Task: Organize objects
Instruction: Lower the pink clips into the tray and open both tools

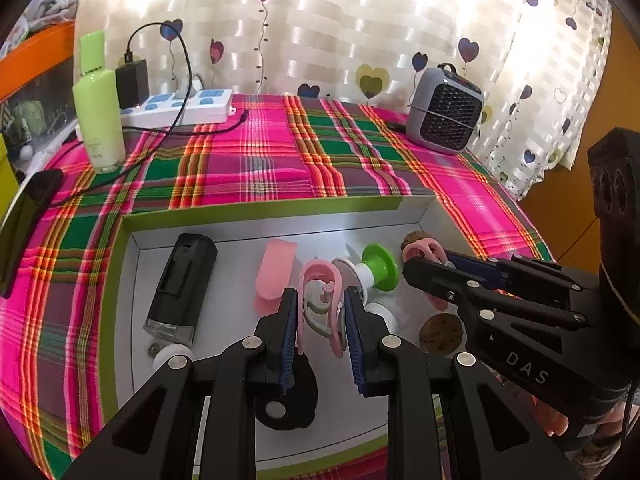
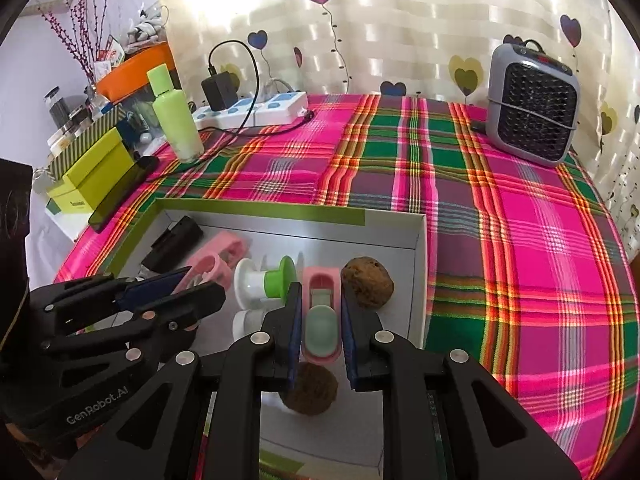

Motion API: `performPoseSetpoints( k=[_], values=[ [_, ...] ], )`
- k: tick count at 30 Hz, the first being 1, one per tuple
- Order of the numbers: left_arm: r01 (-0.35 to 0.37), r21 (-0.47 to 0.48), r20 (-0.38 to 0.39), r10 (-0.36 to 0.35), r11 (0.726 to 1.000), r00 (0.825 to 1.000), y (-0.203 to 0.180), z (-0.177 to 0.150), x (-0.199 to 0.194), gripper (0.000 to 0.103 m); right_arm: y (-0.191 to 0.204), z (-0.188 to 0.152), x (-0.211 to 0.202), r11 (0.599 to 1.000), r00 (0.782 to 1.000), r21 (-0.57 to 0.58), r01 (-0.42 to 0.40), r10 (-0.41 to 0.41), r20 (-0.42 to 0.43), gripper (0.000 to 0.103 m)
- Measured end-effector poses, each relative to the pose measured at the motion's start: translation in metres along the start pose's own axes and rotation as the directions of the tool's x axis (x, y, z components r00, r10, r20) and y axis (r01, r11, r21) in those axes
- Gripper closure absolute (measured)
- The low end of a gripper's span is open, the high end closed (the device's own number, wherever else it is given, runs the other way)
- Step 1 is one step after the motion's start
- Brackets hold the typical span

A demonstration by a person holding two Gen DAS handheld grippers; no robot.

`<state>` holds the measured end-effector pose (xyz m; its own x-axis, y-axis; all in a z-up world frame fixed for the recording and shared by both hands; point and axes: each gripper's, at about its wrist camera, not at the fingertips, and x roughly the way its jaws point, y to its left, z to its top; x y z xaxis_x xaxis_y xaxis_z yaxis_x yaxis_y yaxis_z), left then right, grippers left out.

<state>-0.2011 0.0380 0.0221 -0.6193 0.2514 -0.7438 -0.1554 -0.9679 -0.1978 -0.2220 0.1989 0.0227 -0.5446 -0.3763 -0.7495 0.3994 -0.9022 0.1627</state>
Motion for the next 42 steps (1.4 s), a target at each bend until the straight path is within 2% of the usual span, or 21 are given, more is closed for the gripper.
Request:
performPoseSetpoints(
  k=[7,19,29,34,36,42],
  values=[
    [-0.005,-0.01,-0.016,0.005,1.0,1.0,0.004,-0.001,0.008,0.082,-0.002,0.001,0.011,1.0,0.999,-0.01,0.006,-0.006,-0.031,0.085],
    [-0.002,-0.02,-0.032,0.001,1.0,0.999,0.006,-0.001,0.014,0.082,-0.002,0.002,0.013,1.0,1.0,-0.013,-0.001,0.0,-0.023,0.085],
    [-0.028,-0.009,-0.032,0.027,1.0,0.999,0.005,-0.002,0.014,0.079,-0.003,0.001,0.012,1.0,1.0,-0.007,0.011,-0.011,-0.012,0.084],
    [-0.048,0.0,-0.028,0.048,0.999,0.998,0.004,-0.003,0.013,0.07,0.0,0.0,0.012,0.999,1.0,-0.019,0.027,-0.027,-0.005,0.077],
    [-0.049,-0.004,-0.027,0.049,0.999,0.998,0.005,-0.003,0.013,0.066,0.0,0.0,0.01,0.999,1.0,-0.017,0.029,-0.029,0.0,0.069],
    [-0.055,-0.007,-0.02,0.055,0.998,0.998,0.005,-0.004,0.008,0.064,0.001,-0.001,0.007,1.0,1.0,-0.011,0.028,-0.028,0.005,0.066]
  ],
)
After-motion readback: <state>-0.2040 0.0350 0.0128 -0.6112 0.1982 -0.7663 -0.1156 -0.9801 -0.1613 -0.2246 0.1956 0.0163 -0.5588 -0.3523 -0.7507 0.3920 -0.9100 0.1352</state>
